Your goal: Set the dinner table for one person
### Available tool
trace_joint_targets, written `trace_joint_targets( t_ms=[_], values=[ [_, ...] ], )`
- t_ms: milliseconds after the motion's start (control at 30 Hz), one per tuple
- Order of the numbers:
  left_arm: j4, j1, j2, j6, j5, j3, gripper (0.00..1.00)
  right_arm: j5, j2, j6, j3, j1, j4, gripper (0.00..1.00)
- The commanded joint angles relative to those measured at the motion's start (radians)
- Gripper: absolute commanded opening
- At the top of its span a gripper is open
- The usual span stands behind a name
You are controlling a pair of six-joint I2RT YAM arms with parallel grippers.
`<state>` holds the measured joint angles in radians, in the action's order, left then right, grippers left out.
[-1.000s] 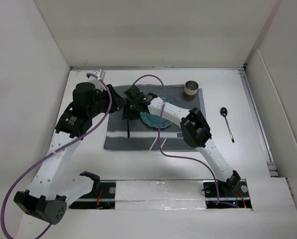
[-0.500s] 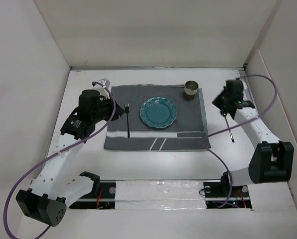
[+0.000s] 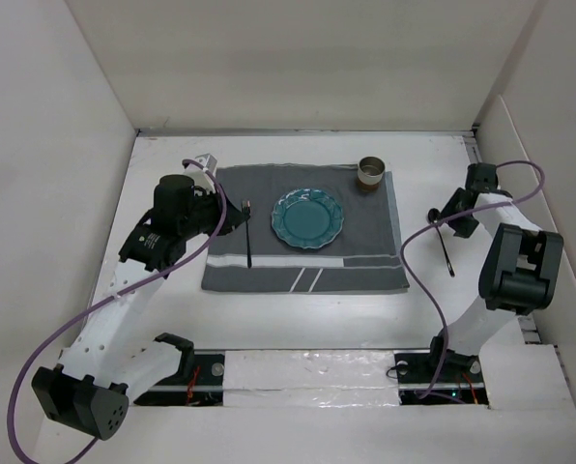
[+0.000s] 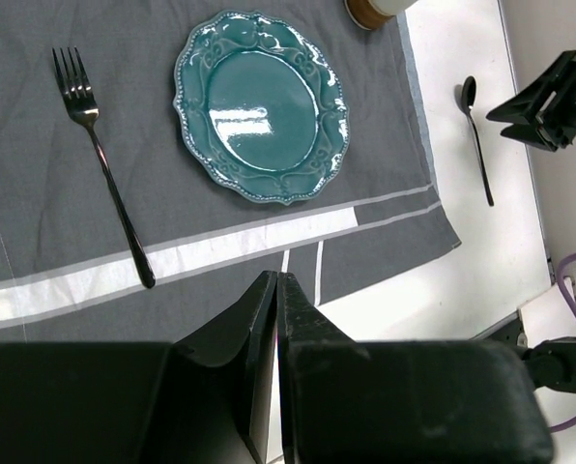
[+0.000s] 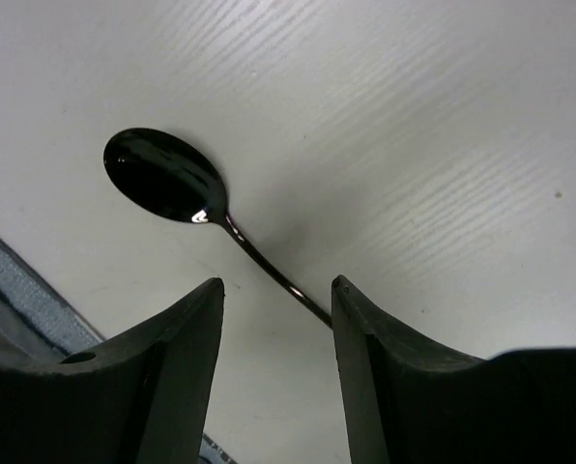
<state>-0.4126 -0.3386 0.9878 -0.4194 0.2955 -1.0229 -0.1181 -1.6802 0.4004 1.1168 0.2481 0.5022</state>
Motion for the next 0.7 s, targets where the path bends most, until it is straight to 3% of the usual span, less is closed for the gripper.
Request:
trace_joint_targets(
  t_ms=[0,300,433,533,567,667],
  values=[
    [0.029,-0.002,-0.024,0.013,-0.005,-0.005,0.03,0.024,-0.047,-0.086,0.070,0.002,0.048,0.53],
    [0.037,-0.002,-0.028,0.014,-0.019,0.017,0.03,0.028,-0.101,-0.086,0.058,-0.007,0.067,0.49],
    [0.041,-0.002,-0.018,0.014,-0.021,0.012,0.03,0.040,-0.154,-0.087,0.081,-0.007,0.093,0.43],
    [0.041,-0.002,-0.015,0.016,-0.027,0.012,0.03,0.026,-0.180,-0.089,0.110,-0.029,0.117,0.33],
    [0.041,-0.002,-0.015,0.018,-0.030,0.011,0.03,0.020,-0.190,-0.087,0.116,-0.038,0.127,0.22],
    [0.041,-0.002,-0.018,0.016,-0.039,0.010,0.03,-0.001,-0.199,-0.092,0.132,-0.049,0.139,0.05]
  ],
)
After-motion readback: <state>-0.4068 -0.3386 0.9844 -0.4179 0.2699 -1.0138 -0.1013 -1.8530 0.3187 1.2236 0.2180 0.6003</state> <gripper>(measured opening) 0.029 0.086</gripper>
